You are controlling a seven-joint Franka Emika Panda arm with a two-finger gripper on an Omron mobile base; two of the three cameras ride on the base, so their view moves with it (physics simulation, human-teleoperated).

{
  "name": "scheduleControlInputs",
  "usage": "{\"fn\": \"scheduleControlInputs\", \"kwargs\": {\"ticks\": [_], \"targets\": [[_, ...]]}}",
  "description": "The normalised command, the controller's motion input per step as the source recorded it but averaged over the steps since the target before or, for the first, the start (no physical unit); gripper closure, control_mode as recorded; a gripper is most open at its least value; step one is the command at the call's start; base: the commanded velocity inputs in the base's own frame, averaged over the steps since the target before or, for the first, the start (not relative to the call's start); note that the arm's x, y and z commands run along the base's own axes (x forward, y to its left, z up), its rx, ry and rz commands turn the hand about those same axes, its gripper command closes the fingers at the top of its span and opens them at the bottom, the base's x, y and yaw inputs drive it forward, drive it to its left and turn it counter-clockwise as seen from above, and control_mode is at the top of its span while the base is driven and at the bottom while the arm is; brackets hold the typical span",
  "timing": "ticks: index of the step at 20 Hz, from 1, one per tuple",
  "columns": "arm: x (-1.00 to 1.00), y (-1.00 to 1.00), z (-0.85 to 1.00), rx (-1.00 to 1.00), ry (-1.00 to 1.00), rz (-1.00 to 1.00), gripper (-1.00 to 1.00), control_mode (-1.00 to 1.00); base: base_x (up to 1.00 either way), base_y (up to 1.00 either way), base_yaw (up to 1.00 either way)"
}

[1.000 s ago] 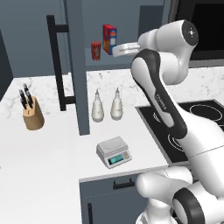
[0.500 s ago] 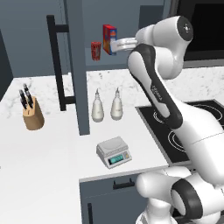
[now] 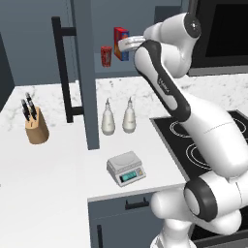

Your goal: Pick the yogurt and place it on the digital scale for weighing, and close the cabinet.

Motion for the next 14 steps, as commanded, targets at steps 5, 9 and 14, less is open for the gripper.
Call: {"fn": "scheduleControlInputs", "kwargs": {"ticks": [5,9,14], "targets": [[0.47,0.04,0.00,-0.04,0.00,0.00,-1.00,-1.00,0.00,0.00,0.00],[0.41,0.03,0.00,-0.01,0.00,0.00,-1.00,-1.00,0.00,0.00,0.00],[0.38,0.19,-0.10,0.00,0.00,0.00,-1.00,-1.00,0.00,0.00,0.00]]}}
